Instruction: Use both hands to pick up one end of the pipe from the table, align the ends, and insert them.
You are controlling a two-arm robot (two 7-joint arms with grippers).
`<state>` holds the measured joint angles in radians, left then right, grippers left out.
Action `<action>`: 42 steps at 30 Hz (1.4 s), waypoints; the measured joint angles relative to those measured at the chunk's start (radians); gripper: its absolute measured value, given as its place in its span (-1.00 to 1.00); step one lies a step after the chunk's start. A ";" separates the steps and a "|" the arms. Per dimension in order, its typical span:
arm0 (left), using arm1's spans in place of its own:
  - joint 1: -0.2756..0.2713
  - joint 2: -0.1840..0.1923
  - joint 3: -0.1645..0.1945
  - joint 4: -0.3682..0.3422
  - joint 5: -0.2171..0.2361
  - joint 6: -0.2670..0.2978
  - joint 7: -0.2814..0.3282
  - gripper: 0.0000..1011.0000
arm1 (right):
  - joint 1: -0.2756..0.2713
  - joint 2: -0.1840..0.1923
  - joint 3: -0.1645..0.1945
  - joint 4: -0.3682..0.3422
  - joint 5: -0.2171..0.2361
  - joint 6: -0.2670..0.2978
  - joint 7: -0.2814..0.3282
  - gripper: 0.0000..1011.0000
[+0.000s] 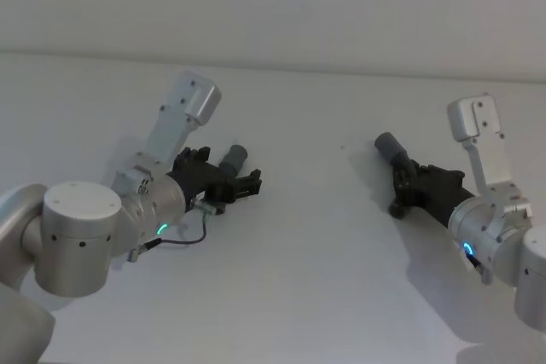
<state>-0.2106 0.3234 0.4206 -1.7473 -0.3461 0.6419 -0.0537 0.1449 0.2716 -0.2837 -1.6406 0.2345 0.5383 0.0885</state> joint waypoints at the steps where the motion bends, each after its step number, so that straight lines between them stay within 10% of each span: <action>1: 0.001 -0.003 -0.002 0.006 0.000 0.000 0.000 0.98 | 0.000 0.000 0.000 0.000 0.000 0.000 0.000 -0.63; 19: -0.010 -0.013 -0.003 0.047 0.012 -0.018 -0.024 0.96 | 0.000 0.000 0.000 0.000 0.000 0.000 0.000 -0.63; 42: -0.016 -0.016 -0.003 0.061 0.017 -0.027 -0.036 -0.27 | 0.000 0.000 0.000 0.000 0.000 0.000 0.000 -0.63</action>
<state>-0.2265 0.3070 0.4178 -1.6865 -0.3293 0.6147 -0.0892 0.1449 0.2717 -0.2838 -1.6405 0.2344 0.5383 0.0886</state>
